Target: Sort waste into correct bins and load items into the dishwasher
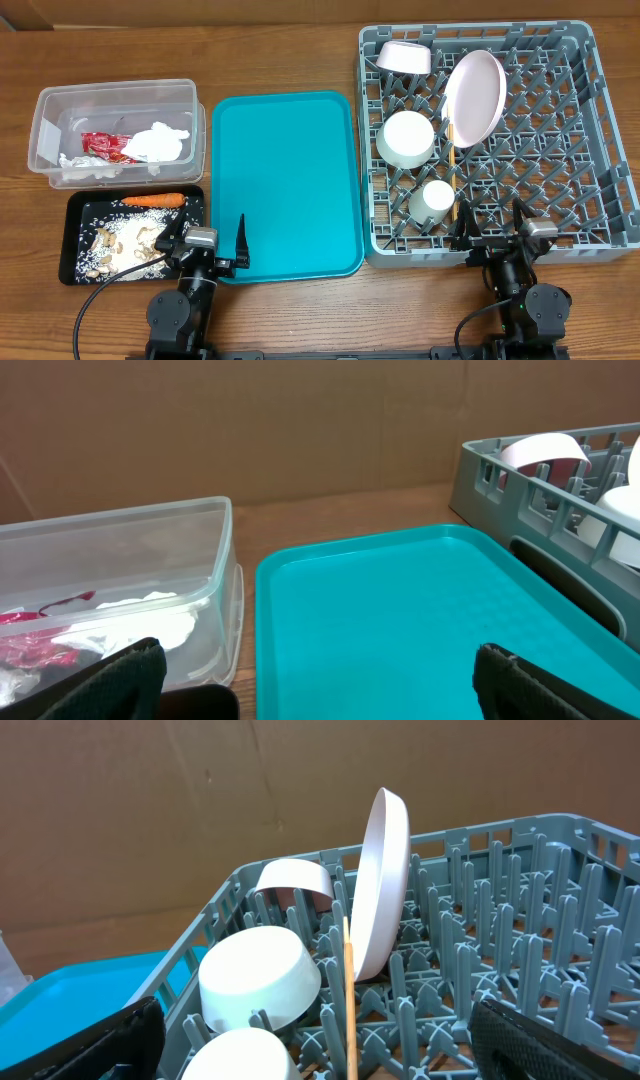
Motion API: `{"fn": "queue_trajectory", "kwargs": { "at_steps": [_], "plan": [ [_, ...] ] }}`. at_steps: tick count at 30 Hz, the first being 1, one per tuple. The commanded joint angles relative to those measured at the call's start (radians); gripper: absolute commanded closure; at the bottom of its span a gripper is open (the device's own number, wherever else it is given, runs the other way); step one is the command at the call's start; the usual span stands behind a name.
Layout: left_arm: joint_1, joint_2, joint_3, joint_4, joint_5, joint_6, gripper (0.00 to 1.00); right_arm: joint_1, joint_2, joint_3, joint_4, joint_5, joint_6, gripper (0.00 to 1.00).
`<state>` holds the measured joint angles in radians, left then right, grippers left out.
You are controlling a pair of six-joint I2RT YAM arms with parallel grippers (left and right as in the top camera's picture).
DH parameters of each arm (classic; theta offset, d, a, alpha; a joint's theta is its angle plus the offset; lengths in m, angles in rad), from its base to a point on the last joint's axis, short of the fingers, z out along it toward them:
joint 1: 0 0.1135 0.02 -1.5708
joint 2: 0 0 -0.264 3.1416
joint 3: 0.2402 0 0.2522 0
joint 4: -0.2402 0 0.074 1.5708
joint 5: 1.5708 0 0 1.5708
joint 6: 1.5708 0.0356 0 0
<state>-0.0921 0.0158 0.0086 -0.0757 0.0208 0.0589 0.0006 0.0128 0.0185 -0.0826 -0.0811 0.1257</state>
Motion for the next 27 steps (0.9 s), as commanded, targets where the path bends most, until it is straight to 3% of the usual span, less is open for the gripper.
{"fn": "queue_trajectory", "kwargs": {
  "at_steps": [1,25,27],
  "plan": [
    [-0.007,-0.012,-0.004,-0.001,-0.013,0.008,0.0,-0.003,-0.01,-0.011,0.006,-0.007,-0.018,0.0],
    [-0.007,-0.012,-0.004,-0.001,-0.013,0.008,0.0,-0.002,-0.01,-0.011,0.002,0.032,-0.034,0.0],
    [-0.007,-0.012,-0.004,-0.001,-0.013,0.008,0.0,-0.002,-0.01,-0.011,0.002,0.03,-0.113,0.0]
  ]
}}
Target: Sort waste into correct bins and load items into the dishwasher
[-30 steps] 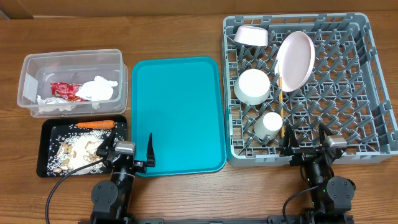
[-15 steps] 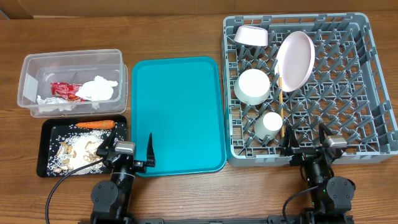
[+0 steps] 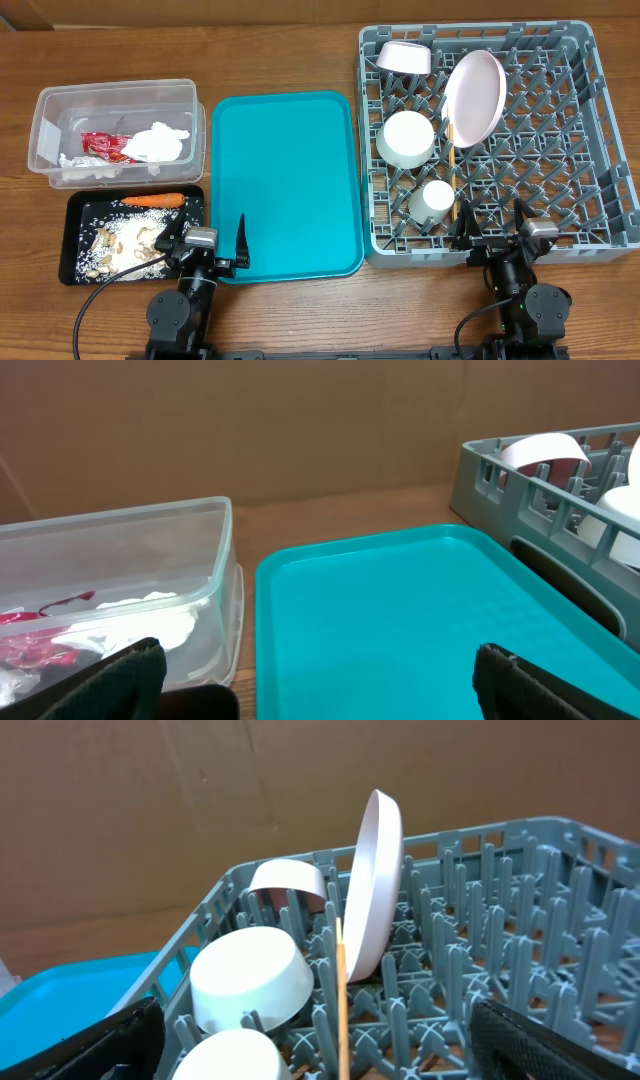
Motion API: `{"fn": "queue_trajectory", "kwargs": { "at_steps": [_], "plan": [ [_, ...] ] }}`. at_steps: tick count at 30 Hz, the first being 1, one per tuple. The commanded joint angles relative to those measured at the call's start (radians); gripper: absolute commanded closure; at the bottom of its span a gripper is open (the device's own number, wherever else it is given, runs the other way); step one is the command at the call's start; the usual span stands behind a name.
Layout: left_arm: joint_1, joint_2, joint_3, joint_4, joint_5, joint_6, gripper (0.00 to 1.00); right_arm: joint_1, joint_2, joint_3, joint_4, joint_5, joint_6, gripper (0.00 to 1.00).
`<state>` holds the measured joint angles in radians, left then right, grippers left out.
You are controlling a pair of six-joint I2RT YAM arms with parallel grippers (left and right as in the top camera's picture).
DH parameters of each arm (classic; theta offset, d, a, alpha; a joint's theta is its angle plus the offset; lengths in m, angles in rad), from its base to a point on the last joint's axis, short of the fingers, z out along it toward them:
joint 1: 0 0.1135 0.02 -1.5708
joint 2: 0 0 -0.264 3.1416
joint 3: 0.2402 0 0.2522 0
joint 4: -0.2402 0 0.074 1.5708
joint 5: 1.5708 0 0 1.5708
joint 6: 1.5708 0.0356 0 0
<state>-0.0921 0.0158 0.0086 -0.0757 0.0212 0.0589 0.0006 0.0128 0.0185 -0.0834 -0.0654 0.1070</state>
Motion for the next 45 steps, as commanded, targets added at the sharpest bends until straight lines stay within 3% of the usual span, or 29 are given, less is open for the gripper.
{"fn": "queue_trajectory", "kwargs": {
  "at_steps": [1,4,45],
  "plan": [
    [-0.007,-0.012,-0.004,-0.001,-0.013,0.008,0.0,-0.002,-0.01,-0.011,0.003,0.014,-0.13,0.0],
    [-0.007,-0.012,-0.004,-0.001,-0.013,0.008,0.0,-0.002,-0.01,-0.011,0.003,0.015,-0.194,0.0],
    [-0.007,-0.012,-0.004,-0.001,-0.013,0.008,0.0,-0.002,-0.01,-0.011,0.003,0.015,-0.193,0.0]
  ]
}}
